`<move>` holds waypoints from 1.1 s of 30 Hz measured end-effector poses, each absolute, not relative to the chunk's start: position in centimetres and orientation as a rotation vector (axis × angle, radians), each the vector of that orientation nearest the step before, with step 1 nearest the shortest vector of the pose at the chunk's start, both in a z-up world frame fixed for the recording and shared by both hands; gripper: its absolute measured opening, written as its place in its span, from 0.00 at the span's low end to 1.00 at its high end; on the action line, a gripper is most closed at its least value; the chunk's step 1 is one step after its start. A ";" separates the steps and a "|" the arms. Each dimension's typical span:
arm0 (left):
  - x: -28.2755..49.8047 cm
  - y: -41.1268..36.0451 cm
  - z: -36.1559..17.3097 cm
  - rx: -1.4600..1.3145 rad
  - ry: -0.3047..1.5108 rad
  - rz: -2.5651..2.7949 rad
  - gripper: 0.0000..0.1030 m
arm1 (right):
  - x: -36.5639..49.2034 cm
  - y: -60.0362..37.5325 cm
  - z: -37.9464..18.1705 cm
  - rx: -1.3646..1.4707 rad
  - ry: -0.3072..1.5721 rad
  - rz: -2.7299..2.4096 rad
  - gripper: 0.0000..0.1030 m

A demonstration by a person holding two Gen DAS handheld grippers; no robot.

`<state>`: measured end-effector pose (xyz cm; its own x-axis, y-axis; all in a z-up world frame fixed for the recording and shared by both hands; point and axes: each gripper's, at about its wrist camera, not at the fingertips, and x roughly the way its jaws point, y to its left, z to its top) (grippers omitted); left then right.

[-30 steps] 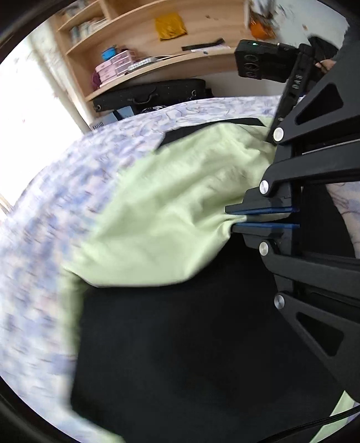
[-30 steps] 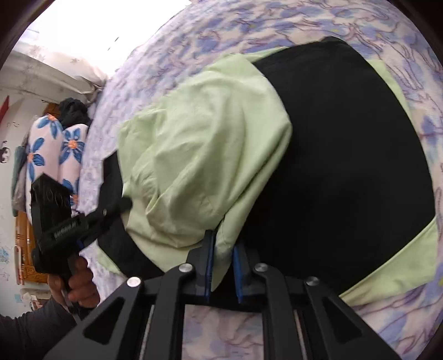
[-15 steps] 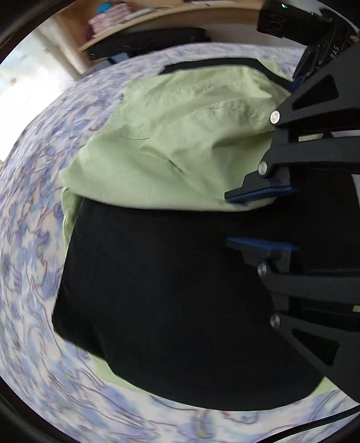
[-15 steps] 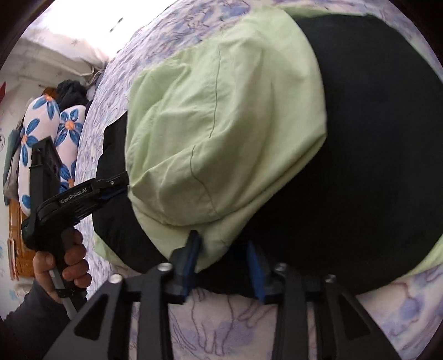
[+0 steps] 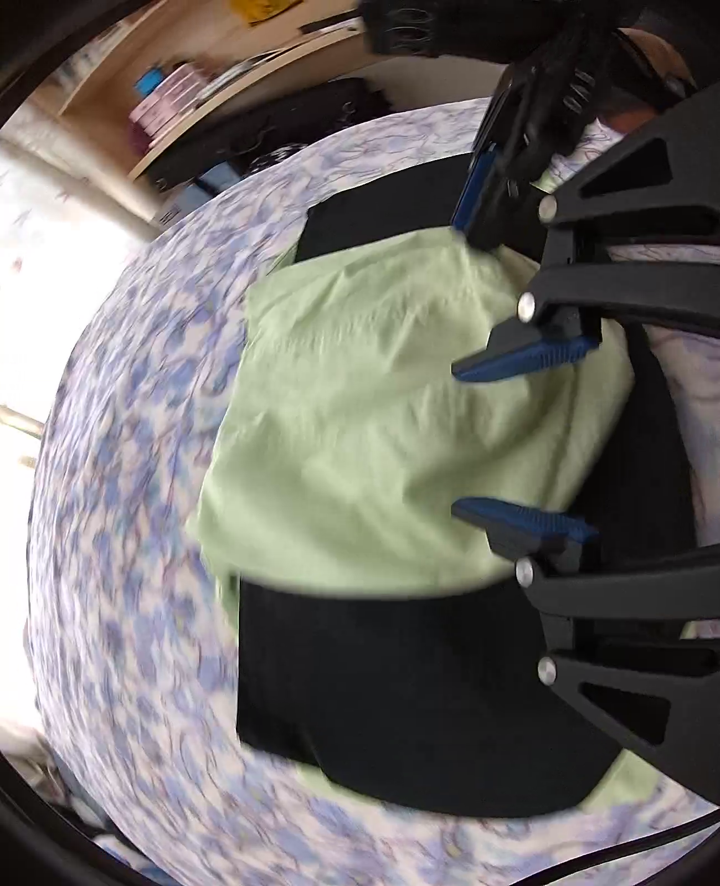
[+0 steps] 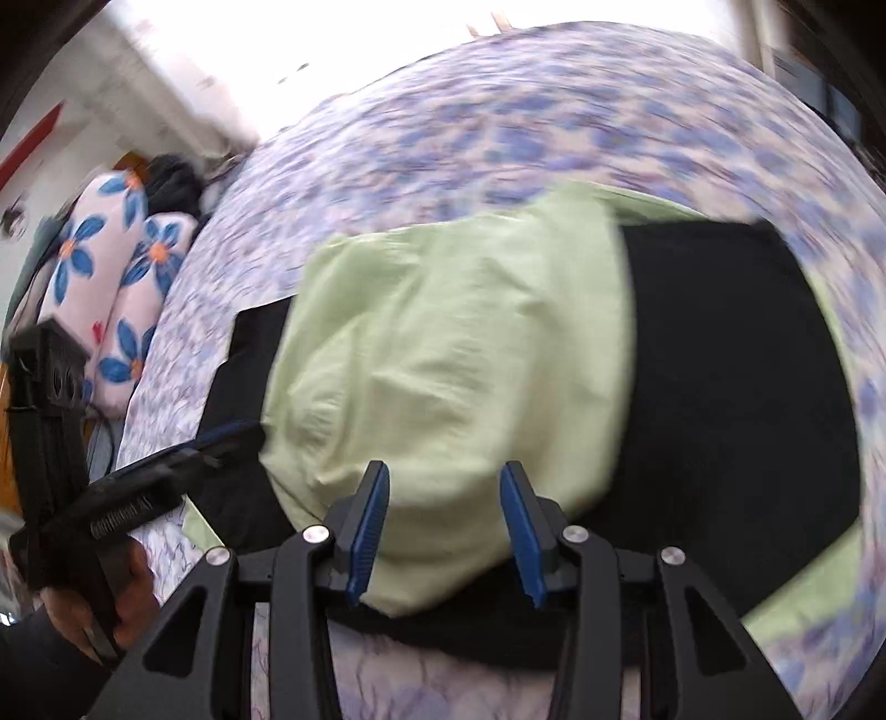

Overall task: Fold large clothes
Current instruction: 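Open both grippers and lift them away from the laid hood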

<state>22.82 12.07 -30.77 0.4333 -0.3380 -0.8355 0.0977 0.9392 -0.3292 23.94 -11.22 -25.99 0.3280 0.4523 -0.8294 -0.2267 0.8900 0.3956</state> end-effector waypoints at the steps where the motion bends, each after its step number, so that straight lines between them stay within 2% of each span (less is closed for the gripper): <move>1: 23.7 11.2 -31.0 -0.257 1.099 -0.288 0.30 | 24.6 -10.2 -26.6 0.199 1.158 0.477 0.36; 3: 24.4 10.1 -32.0 -0.279 1.117 -0.284 0.30 | 25.3 -9.2 -28.0 0.153 1.192 0.481 0.25; 5: 24.8 9.9 -33.3 -0.307 1.148 -0.280 0.30 | 26.3 -9.4 -29.7 0.076 1.222 0.431 0.09; 7: 24.9 9.7 -34.5 -0.336 1.177 -0.283 0.30 | 26.9 -11.1 -31.0 -0.015 1.220 0.323 0.00; 10: 24.7 9.3 -35.5 -0.314 1.182 -0.305 0.30 | 27.7 -14.6 -31.6 0.082 1.233 0.313 0.00; 14: 24.9 8.5 -36.2 -0.259 1.188 -0.310 0.32 | 27.5 -14.1 -30.9 -0.083 1.195 0.241 0.00; 25: 22.2 9.5 -33.7 -0.329 1.188 -0.318 0.33 | 25.6 -13.6 -27.8 0.187 1.185 0.367 0.03; 33: 20.9 8.7 -35.5 -0.237 1.195 -0.311 0.35 | 23.3 -10.8 -31.9 0.102 1.273 0.401 0.03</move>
